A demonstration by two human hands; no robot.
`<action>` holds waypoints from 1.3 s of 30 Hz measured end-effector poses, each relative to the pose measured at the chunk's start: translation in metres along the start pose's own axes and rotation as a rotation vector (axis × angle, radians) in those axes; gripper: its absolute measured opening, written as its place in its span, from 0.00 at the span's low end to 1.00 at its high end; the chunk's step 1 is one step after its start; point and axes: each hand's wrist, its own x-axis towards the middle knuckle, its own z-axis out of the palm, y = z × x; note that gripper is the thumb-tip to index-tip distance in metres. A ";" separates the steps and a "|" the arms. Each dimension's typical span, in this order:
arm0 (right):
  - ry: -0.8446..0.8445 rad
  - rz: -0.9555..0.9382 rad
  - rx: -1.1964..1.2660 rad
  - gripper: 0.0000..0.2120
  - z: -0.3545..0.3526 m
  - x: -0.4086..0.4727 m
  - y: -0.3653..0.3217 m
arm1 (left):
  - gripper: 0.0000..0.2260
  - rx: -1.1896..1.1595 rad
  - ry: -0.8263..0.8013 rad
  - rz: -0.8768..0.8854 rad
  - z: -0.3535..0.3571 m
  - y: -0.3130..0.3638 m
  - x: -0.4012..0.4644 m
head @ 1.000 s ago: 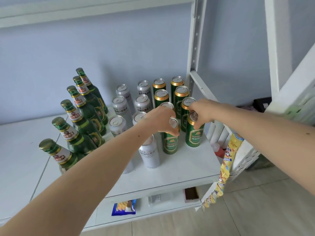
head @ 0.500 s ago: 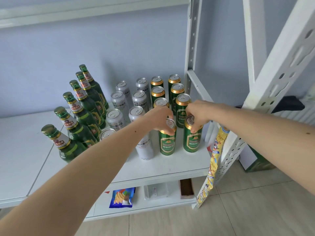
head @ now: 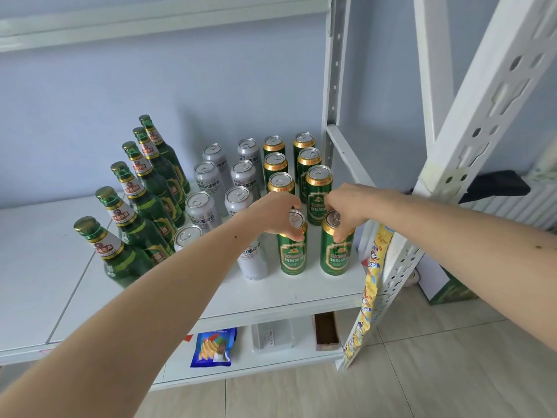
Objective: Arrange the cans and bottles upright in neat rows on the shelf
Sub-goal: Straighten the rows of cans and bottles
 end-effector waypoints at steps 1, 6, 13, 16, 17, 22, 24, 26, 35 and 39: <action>-0.022 0.002 0.000 0.32 -0.001 0.001 0.000 | 0.34 -0.030 -0.004 -0.019 -0.001 0.000 0.001; 0.040 0.063 0.099 0.30 -0.030 0.009 0.005 | 0.22 -0.104 0.220 -0.129 -0.015 -0.016 0.017; 0.210 0.167 0.170 0.33 -0.041 0.047 0.010 | 0.31 -0.010 0.210 -0.140 -0.025 -0.040 0.047; 0.185 0.147 0.172 0.37 -0.039 0.059 0.008 | 0.27 0.002 0.166 -0.087 -0.021 -0.044 0.058; 0.171 0.137 0.169 0.37 -0.038 0.063 0.008 | 0.24 0.002 0.164 -0.079 -0.020 -0.046 0.061; 0.140 0.109 0.117 0.32 -0.041 0.083 0.010 | 0.16 0.021 0.157 -0.079 -0.021 -0.050 0.077; 0.149 0.107 0.093 0.30 -0.042 0.089 0.011 | 0.17 0.038 0.135 -0.085 -0.021 -0.051 0.083; 0.149 0.118 0.082 0.29 -0.041 0.094 0.012 | 0.20 0.051 0.117 -0.089 -0.021 -0.053 0.088; 0.100 0.115 0.096 0.27 -0.046 0.101 0.011 | 0.24 -0.036 0.049 -0.094 -0.028 -0.048 0.086; 0.055 0.121 0.094 0.26 -0.046 0.093 0.010 | 0.25 -0.050 0.043 -0.085 -0.024 -0.046 0.082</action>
